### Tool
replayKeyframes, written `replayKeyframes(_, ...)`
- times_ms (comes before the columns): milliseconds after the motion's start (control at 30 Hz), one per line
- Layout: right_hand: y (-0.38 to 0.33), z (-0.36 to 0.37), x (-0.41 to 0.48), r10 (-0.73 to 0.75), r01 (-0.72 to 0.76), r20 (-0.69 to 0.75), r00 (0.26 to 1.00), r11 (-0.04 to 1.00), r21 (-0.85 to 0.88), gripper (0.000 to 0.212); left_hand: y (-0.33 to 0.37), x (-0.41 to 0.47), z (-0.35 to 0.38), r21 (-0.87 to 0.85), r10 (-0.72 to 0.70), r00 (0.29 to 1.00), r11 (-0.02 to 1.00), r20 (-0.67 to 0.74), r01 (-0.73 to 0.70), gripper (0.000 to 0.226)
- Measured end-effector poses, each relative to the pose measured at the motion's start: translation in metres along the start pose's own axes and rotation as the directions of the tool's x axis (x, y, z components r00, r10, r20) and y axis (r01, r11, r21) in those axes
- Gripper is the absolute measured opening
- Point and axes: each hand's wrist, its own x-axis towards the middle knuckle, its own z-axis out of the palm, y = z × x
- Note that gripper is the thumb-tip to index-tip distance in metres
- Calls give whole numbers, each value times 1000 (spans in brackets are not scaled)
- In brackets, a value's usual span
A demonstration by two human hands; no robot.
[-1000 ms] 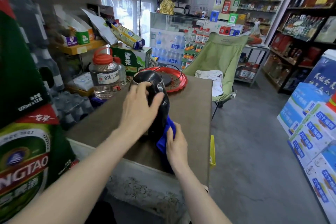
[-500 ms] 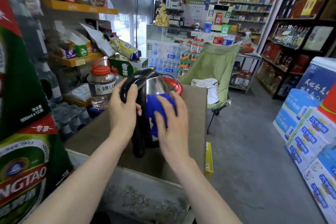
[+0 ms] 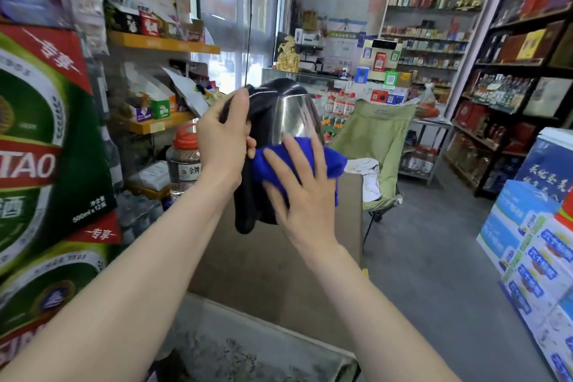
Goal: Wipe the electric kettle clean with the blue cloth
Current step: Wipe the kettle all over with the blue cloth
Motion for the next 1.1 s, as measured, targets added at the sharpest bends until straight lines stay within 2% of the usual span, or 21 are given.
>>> replayKeyframes(67,9,1,1,-17,16,-14,1000,1000,-27,40,-1,1,2,-9,-16,1000,1000,21,16,20)
replayKeyframes(200,14,-16,54,223,-209,-176,959,973,98,37,-3,-3,4,2,-36,995,999,92,36,21)
replayKeyframes(267,12,-21,67,235,-219,-193,953,971,101,37,-1,-3,6,18,-36,994,999,107,34,22)
replayKeyframes(333,13,-20,53,80,-73,-192,978,996,41,35,2,1,7,7,-31,994,1000,100,30,23)
replayKeyframes(400,21,-11,19,-108,104,-108,988,994,-41,34,4,8,4,-13,-26,994,1000,102,28,25)
replayKeyframes(467,35,-7,-12,-272,273,22,962,955,-117,37,3,14,1,-26,-50,994,998,97,53,25)
replayKeyframes(533,49,-12,-11,-357,367,94,929,920,-137,38,-1,18,-3,-48,-92,990,994,105,98,24)
replayKeyframes(567,52,-14,-1,-335,342,77,939,932,-116,38,-4,18,-3,-65,-121,986,990,115,129,25)
replayKeyframes(600,50,-17,12,-249,249,14,968,967,-59,38,-5,18,-3,-84,-149,981,984,126,160,25)
replayKeyframes(633,45,-20,27,-89,91,-66,994,995,32,37,-5,17,-3,-101,-174,975,977,137,189,25)
replayKeyframes(700,33,-24,54,287,-250,-171,943,946,208,40,-2,14,-1,-116,-211,965,966,156,230,25)
replayKeyframes(733,24,-24,61,375,-337,-182,909,918,209,42,1,13,1,-123,-220,963,963,154,240,24)
replayKeyframes(767,17,-23,59,354,-335,-173,919,933,131,43,3,13,1,-132,-223,965,961,139,242,24)
replayKeyframes(833,8,-16,35,54,-62,-86,995,993,-102,44,7,15,1,-151,-214,972,962,95,226,23)
replayKeyframes(900,17,-9,3,-239,256,103,966,944,-210,43,6,18,-4,-163,-203,977,964,67,212,22)
replayKeyframes(933,27,-6,-7,-286,309,139,948,930,-197,42,5,19,-8,-169,-206,977,962,64,214,22)
replayKeyframes(967,36,-6,-11,-241,255,112,964,958,-129,41,3,21,-13,-180,-215,975,958,64,223,21)
replayKeyframes(1000,41,-7,-8,-84,84,41,996,996,12,41,2,22,-17,-197,-232,970,950,65,241,20)
replayKeyframes(1033,44,-10,-2,158,-154,-9,987,969,192,42,0,22,-21,-220,-253,965,940,67,261,19)
replayKeyframes(1067,47,-14,7,381,-346,-32,924,869,355,44,-1,23,-23,-245,-270,960,929,71,279,20)
replayKeyframes(1100,46,-19,17,530,-459,-42,847,768,446,45,-1,24,-23,-264,-281,957,920,75,290,21)
